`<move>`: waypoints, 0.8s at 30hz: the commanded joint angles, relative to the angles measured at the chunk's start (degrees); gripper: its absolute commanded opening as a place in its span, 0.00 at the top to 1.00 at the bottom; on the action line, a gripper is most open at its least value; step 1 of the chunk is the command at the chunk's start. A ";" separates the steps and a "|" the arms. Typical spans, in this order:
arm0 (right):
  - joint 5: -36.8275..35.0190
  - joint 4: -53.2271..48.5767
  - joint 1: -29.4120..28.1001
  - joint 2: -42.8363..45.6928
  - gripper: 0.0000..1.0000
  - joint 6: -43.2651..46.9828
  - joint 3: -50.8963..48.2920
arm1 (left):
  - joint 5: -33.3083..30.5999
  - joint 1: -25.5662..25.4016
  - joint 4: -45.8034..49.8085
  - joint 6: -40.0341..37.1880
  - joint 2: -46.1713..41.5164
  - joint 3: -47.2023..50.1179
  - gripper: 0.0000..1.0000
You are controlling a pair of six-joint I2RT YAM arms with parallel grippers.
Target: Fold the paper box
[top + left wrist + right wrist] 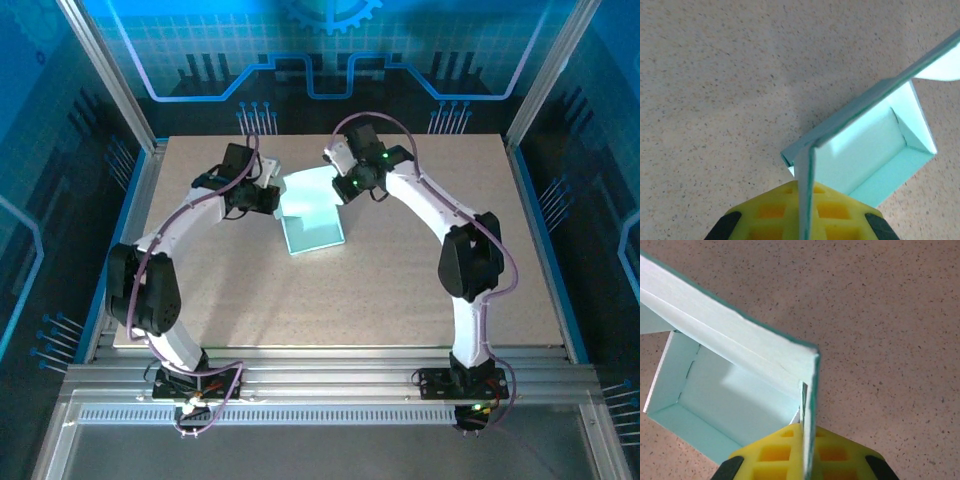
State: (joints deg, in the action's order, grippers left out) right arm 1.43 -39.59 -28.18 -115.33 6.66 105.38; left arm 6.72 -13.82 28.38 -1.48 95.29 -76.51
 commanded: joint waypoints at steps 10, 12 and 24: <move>-10.44 23.95 -5.64 10.65 1.00 -11.73 -21.77 | -10.08 -8.54 -22.00 11.27 -7.08 10.74 1.00; -11.13 26.20 -5.95 11.61 1.00 -13.37 -24.07 | -12.04 -9.80 -24.15 12.25 -7.17 11.86 1.00; -21.86 41.09 -11.72 16.56 1.00 -21.01 -39.03 | -19.79 -15.17 -33.85 13.64 -7.77 17.50 1.00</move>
State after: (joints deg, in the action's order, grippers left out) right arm -20.84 -4.45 -36.21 -99.46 -11.33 68.31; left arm -14.20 -26.46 4.47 10.66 89.23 -58.17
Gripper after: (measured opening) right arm 0.055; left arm 0.053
